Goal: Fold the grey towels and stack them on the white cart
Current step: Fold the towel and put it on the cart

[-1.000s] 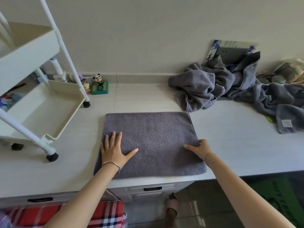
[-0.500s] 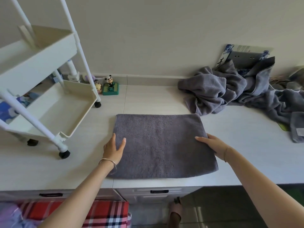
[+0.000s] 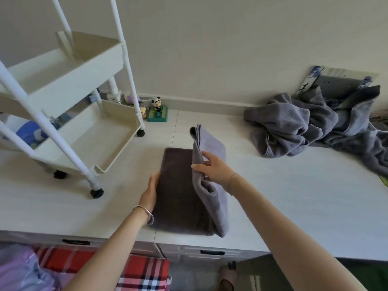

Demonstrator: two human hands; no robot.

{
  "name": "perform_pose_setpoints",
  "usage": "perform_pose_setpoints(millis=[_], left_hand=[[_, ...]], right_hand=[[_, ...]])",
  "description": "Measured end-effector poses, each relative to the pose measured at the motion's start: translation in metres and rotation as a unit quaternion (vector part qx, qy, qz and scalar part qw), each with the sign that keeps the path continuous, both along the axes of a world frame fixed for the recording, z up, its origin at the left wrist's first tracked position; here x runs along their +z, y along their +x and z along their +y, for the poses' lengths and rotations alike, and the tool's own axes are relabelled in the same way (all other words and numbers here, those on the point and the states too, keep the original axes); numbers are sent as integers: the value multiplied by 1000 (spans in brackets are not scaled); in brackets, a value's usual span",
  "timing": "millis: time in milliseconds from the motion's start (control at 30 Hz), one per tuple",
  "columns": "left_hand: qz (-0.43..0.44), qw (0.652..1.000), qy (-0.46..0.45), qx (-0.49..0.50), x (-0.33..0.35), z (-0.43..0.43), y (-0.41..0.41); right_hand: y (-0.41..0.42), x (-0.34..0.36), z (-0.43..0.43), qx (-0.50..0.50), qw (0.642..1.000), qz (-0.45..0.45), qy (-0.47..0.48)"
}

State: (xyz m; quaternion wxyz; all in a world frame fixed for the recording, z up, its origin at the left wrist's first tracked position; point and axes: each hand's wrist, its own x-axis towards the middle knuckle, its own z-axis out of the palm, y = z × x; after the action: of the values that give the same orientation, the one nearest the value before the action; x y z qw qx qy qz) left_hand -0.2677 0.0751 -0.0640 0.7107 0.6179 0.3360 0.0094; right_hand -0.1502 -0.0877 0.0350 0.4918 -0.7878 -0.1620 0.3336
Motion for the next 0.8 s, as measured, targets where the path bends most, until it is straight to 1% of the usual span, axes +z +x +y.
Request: perform_pose_setpoints(millis=[33,133,167,233,300,333,400,467,500,533,567,600,633,667,700,733,767,800], left_hand=[[-6,1000,-11,-1,-3,2,0],[27,999,28,12,-4,5,-2],[12,1000,12,12,-3,4,-2],[-47,997,-59,5,-3,3,0],[-70,992,-100,11,1,3,4],[-60,992,-107,13,4,3,5],[-40,993,-112,6,-2,6,6],[-18,994,-109,-9,1,9,3],[-10,994,-104,-15,4,11,2],[4,997,-79,-12,6,12,3],[-2,999,-30,-15,12,10,3],[-21,997,65,-31,20,7,2],[-47,980,181,-60,26,4,2],[-77,947,297,-97,33,-1,0],[-76,903,392,-160,36,-4,-1],[-40,856,461,-232,40,-9,-1],[9,812,505,-292,43,-15,0],[59,778,530,-332,39,-19,4]], right_hand=[[-7,-9,15,6,1000,-4,-14],[-24,-34,50,18,998,-30,-58],[-28,-40,57,24,996,-40,-72],[-36,-46,69,38,994,-50,-92],[-41,-54,75,45,992,-51,-103],[-43,-58,78,48,992,-39,-107],[-46,-65,82,59,993,17,-105],[-41,-63,80,68,992,67,-85],[-35,-59,77,70,994,54,-71],[-26,-53,73,70,995,-2,-67],[-16,-49,66,65,991,-88,-78],[-4,-48,56,52,978,-179,-95],[8,-48,46,47,960,-255,-108],[19,-52,36,59,941,-308,-129],[29,-56,26,86,921,-341,-167],[36,-61,16,123,898,-357,-227],[41,-67,6,160,866,-378,-285],[44,-69,-2,186,833,-406,-326]])
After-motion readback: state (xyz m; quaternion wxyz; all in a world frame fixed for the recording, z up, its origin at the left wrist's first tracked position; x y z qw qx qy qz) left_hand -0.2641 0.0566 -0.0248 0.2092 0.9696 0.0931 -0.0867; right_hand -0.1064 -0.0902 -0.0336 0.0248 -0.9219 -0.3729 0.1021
